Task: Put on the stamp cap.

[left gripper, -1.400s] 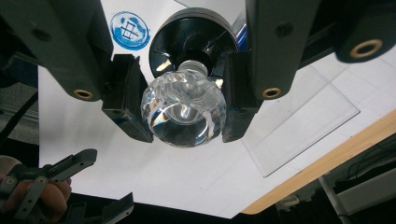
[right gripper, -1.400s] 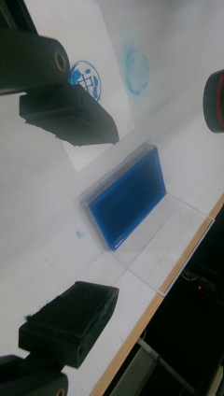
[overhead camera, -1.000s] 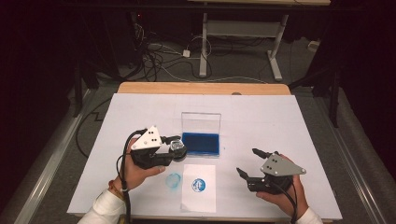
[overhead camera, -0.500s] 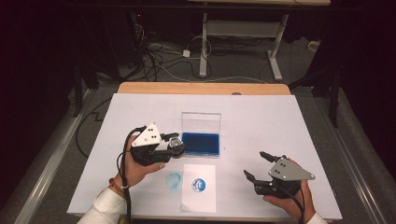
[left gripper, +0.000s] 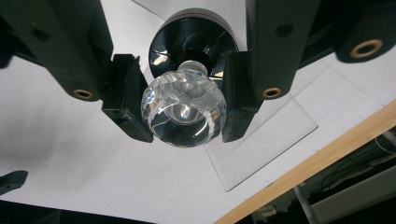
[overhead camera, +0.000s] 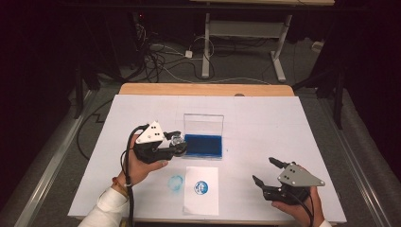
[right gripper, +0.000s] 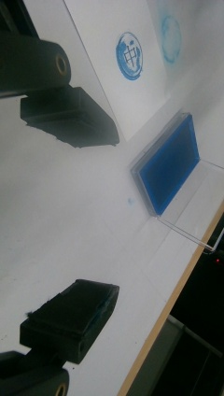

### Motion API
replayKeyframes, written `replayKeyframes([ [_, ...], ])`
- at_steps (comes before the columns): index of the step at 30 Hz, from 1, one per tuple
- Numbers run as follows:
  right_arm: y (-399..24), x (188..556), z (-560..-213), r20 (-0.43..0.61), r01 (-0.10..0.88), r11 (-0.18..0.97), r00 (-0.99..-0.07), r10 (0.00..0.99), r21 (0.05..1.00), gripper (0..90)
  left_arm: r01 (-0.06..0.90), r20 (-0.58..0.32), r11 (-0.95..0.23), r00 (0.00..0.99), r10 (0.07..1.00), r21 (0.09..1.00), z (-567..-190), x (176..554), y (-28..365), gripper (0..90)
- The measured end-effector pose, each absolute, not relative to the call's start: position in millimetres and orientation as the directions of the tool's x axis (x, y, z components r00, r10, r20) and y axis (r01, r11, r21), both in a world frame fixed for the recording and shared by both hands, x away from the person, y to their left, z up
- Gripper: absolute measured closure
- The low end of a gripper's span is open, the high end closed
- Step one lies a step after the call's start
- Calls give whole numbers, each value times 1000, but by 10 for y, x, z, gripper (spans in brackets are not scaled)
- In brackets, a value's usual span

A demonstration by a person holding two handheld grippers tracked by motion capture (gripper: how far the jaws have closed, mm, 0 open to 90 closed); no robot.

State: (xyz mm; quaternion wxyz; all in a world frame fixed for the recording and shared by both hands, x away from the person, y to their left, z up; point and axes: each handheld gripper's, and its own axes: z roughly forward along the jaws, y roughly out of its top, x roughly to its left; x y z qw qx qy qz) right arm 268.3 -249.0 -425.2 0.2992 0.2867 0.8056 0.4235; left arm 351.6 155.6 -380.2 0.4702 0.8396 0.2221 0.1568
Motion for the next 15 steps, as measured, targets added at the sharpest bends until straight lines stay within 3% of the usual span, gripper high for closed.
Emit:
replayKeyframes([
  [15, -2516, 2696, -4285, -225, 231, 476, -657, 719, 849, 234, 284, 32, -458, 822, 568, 842, -3941, 3762, 1636, 545],
])
